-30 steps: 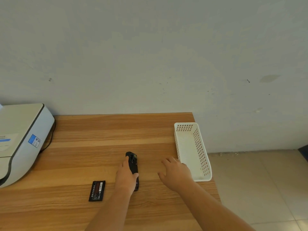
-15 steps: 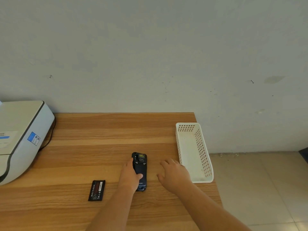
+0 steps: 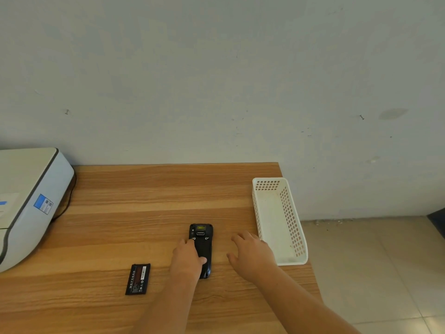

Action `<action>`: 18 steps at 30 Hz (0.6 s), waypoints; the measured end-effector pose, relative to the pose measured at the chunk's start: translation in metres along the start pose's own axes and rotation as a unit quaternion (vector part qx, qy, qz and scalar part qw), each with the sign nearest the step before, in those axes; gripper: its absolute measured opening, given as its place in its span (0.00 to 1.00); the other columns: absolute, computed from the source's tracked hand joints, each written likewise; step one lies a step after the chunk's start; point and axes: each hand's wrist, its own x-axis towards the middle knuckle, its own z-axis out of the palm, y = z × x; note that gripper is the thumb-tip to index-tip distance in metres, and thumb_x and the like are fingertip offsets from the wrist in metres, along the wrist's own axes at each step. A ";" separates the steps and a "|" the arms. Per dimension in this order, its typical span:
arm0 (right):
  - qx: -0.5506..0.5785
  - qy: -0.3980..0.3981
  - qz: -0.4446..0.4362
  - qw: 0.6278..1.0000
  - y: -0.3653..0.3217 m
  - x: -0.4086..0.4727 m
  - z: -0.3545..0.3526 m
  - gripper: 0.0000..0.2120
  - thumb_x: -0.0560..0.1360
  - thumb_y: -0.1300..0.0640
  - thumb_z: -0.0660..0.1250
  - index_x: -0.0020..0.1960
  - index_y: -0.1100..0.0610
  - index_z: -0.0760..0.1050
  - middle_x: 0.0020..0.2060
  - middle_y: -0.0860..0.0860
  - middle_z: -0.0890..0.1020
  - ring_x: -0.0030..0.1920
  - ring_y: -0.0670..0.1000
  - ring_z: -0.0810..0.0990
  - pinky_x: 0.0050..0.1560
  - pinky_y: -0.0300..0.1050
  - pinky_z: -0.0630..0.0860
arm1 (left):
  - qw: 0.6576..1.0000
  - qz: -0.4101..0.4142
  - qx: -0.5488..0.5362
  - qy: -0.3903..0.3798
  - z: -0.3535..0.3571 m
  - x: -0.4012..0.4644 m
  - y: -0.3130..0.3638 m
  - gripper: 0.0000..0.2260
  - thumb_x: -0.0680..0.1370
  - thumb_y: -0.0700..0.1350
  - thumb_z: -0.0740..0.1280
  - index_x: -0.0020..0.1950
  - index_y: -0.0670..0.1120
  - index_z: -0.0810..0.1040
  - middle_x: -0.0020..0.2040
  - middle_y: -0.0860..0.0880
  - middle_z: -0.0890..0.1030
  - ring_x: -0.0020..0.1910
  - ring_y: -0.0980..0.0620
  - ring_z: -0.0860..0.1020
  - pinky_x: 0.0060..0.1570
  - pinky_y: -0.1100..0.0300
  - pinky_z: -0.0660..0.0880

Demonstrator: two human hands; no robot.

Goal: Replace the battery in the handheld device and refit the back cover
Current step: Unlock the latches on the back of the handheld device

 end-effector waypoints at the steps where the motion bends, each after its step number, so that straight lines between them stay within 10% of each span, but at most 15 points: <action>1: 0.001 -0.002 0.001 1.000 -0.001 0.000 0.001 0.23 0.79 0.44 0.59 0.71 0.51 0.67 0.68 0.49 0.71 0.66 0.52 0.70 0.64 0.50 0.71 | 1.000 0.000 0.001 0.003 0.001 -0.001 0.000 0.24 0.73 0.49 0.74 0.67 0.46 0.72 0.62 0.47 0.72 0.63 0.46 0.73 0.61 0.53 0.74; 18: 0.015 -0.034 0.001 0.999 -0.029 0.012 0.015 0.24 0.79 0.43 0.59 0.71 0.51 0.66 0.69 0.49 0.70 0.66 0.53 0.71 0.63 0.50 0.72 | 0.992 0.105 0.059 0.044 -0.020 -0.003 -0.021 0.22 0.79 0.58 0.62 0.70 0.50 0.70 0.63 0.50 0.73 0.63 0.50 0.71 0.61 0.54 0.72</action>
